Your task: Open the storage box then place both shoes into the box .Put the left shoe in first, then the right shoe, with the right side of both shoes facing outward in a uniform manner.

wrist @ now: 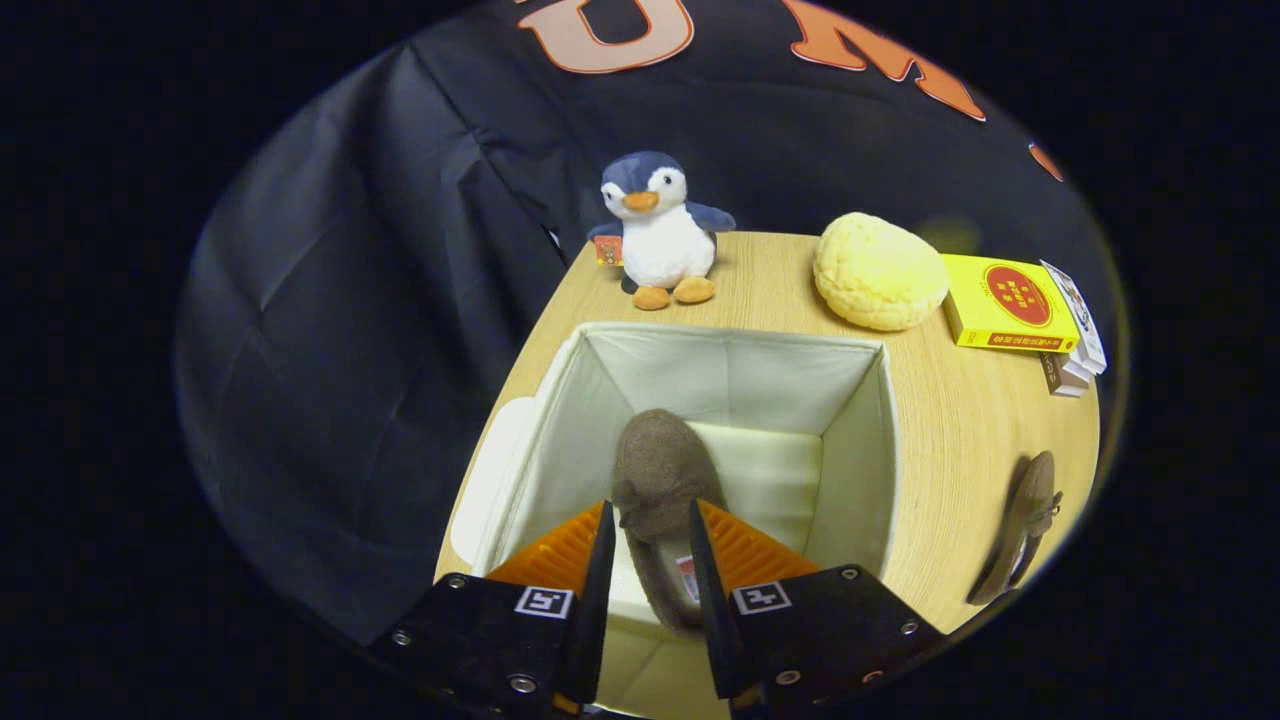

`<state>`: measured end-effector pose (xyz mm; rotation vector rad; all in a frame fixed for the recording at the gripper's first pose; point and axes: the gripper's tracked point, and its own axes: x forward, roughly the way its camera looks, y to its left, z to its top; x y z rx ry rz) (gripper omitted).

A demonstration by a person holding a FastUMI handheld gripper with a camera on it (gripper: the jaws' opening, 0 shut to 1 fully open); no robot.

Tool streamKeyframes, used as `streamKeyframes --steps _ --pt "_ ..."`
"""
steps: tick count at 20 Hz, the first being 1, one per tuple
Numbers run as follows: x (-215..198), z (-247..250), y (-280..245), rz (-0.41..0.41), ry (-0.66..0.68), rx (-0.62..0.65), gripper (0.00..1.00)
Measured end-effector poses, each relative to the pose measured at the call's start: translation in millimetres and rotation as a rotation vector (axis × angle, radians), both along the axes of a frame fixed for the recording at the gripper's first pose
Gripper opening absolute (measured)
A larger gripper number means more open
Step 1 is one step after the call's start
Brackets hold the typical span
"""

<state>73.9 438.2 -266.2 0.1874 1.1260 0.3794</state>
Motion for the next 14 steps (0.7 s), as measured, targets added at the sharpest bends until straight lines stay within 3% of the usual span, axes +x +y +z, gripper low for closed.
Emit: streamKeyframes --steps 6,14 --pt "5 44 -41 -0.011 -0.109 0.04 0.61" --pt "-1 87 -151 -0.032 -0.275 0.016 0.88"
